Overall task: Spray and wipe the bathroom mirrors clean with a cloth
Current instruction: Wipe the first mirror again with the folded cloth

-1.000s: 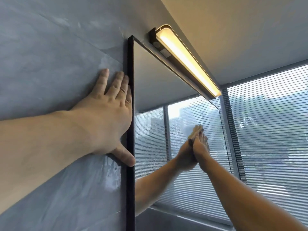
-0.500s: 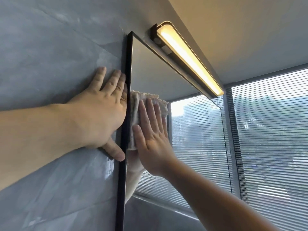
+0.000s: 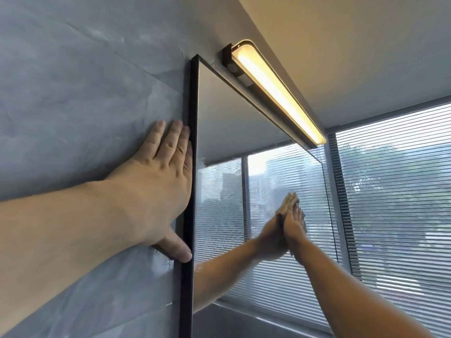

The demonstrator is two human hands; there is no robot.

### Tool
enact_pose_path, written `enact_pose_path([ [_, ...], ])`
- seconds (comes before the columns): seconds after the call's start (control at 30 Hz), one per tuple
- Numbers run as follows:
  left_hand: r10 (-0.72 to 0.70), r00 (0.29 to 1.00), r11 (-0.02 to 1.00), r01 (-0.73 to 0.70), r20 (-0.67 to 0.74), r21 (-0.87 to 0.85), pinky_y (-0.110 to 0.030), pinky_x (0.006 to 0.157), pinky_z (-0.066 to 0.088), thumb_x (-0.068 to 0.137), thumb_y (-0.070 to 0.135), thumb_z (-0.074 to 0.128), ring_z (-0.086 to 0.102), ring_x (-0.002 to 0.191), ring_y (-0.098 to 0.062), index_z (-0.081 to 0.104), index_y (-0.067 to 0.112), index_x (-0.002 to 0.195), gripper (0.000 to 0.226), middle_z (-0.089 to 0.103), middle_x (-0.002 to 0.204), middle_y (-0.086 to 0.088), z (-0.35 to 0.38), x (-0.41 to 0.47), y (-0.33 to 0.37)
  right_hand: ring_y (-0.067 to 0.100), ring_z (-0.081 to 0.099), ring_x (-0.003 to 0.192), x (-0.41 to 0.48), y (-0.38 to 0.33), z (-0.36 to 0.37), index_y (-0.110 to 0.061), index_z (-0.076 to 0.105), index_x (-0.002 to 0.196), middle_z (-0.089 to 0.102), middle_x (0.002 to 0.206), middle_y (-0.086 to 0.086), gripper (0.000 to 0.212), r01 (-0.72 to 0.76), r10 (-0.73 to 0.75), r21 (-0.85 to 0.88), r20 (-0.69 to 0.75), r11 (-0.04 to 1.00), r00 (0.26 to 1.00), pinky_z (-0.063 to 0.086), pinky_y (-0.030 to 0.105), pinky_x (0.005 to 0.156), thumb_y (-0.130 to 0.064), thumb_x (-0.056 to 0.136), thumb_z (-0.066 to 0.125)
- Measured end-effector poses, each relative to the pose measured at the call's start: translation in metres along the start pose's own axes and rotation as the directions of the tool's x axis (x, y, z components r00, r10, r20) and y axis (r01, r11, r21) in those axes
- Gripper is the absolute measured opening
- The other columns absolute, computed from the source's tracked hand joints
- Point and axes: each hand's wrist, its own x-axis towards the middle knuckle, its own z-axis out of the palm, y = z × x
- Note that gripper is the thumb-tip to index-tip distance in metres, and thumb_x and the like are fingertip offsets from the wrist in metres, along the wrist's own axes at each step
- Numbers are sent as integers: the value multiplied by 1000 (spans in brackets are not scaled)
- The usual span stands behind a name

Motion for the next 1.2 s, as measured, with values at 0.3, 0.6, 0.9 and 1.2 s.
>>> enact_pose_path([
  [0.3,72,992,994,-80,107,77,-70,118,-9,53,107,33,-24,143,-63,-31,-26,127,165,-32,147,-50,2,2,-6,17,-6,161,-132,-101,-6,-41,3,153,-3,174,8,54,563,-568,78,97,823,817,-2,39,130,-61,103,10],
  [0.6,35,992,994,-46,120,94,-68,120,-6,59,105,30,-24,146,-60,-26,-22,122,153,-28,151,-47,-9,-4,-6,7,-28,155,-180,-111,9,-36,-14,161,-25,170,-13,62,866,-833,-66,245,496,495,-13,43,129,-50,105,9],
  [0.9,29,987,998,-38,158,51,-67,121,-6,49,107,30,-22,147,-58,-30,-24,132,166,-27,152,-46,-8,-7,1,8,-7,159,-47,1,18,-18,4,164,-4,174,-6,57,315,-315,12,-11,949,949,-8,29,129,-38,113,18],
  [1.2,43,987,997,-53,152,61,-68,120,-5,46,108,23,-21,145,-61,-25,-25,138,169,-27,150,-49,-8,-7,0,7,-16,157,-77,-11,22,-20,-6,164,-11,174,-3,59,298,-297,-45,23,954,955,-11,34,129,-39,113,17],
])
